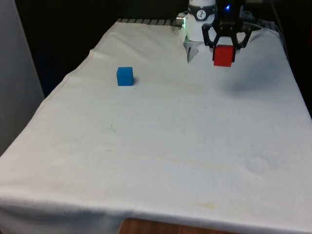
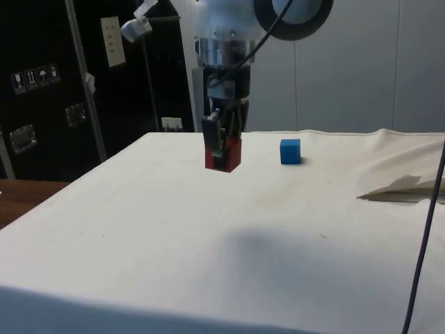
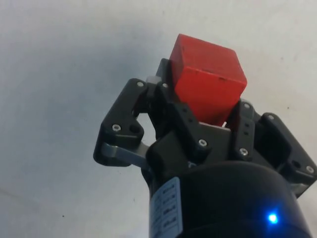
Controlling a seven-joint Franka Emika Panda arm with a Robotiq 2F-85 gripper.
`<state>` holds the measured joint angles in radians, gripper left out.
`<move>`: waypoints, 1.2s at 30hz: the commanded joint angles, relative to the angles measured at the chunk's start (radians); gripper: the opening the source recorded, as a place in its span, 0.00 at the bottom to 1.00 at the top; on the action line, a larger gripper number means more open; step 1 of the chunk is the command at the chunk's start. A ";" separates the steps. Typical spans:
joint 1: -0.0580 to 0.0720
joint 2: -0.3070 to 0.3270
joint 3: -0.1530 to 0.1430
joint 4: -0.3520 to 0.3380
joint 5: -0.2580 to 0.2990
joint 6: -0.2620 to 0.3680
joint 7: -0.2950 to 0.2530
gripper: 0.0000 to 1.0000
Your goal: Stack the two cubes.
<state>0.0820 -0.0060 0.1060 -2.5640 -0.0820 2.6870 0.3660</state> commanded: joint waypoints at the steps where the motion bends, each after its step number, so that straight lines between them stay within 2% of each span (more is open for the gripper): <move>1: 0.002 -0.015 -0.002 -0.002 0.024 -0.014 -0.022 0.00; 5: 0.002 -0.043 -0.017 -0.001 0.023 -0.035 -0.035 0.00; 6: 0.000 -0.037 -0.016 0.000 0.000 -0.028 -0.015 0.00; 7: 0.002 -0.048 -0.021 -0.001 0.022 -0.039 -0.037 0.00; 13: 0.001 -0.081 -0.045 -0.007 0.014 -0.064 -0.054 0.00; 14: 0.000 -0.072 -0.044 -0.003 0.000 -0.057 -0.041 0.00; 15: 0.001 -0.086 -0.048 -0.008 0.013 -0.068 -0.057 0.00; 22: -0.001 -0.129 -0.080 -0.009 0.010 -0.123 -0.087 0.00; 23: -0.001 -0.122 -0.078 -0.006 0.000 -0.117 -0.076 0.00; 24: -0.001 -0.138 -0.087 -0.009 0.009 -0.136 -0.093 0.00; 31: -0.002 -0.161 -0.113 -0.006 0.000 -0.172 -0.111 0.00; 36: -0.004 -0.184 -0.143 -0.006 0.004 -0.212 -0.148 0.00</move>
<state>0.0800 -0.1840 -0.0320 -2.5690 -0.0820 2.4850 0.2290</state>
